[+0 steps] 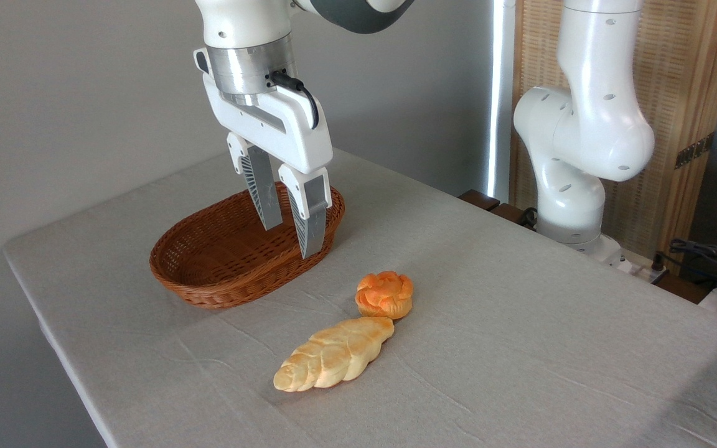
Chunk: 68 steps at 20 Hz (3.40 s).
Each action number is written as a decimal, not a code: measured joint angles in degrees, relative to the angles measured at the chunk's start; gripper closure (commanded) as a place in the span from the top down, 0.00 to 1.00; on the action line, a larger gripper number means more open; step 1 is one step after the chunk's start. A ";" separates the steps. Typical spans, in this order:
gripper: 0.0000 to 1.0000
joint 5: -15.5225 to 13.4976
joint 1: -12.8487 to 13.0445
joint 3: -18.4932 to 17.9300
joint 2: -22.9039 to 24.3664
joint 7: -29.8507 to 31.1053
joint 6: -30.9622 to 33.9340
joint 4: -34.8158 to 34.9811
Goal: Put bread into the basket
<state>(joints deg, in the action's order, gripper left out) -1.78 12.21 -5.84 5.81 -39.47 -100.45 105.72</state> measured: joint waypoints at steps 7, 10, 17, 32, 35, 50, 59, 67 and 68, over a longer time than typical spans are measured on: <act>1.00 0.00 0.00 0.00 0.00 0.00 0.00 0.00; 1.00 0.00 -0.01 0.00 0.00 0.00 0.00 0.00; 1.00 0.00 -0.02 -0.01 0.00 0.00 0.00 0.00; 1.00 0.00 -0.03 -0.02 0.00 0.00 0.00 0.00; 1.00 0.00 -0.03 -0.02 0.00 0.00 -0.01 0.00; 1.00 0.00 -0.10 -0.03 0.00 0.00 -0.08 -0.03; 1.00 0.00 -0.13 -0.44 -0.11 -0.02 0.03 -1.39; 1.00 0.14 -0.11 -0.44 0.17 -2.25 1.37 6.78; 1.00 0.42 -0.11 -0.45 0.67 -3.26 0.52 8.57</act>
<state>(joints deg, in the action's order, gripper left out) -1.37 12.10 -6.29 6.48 -42.72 -99.92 114.29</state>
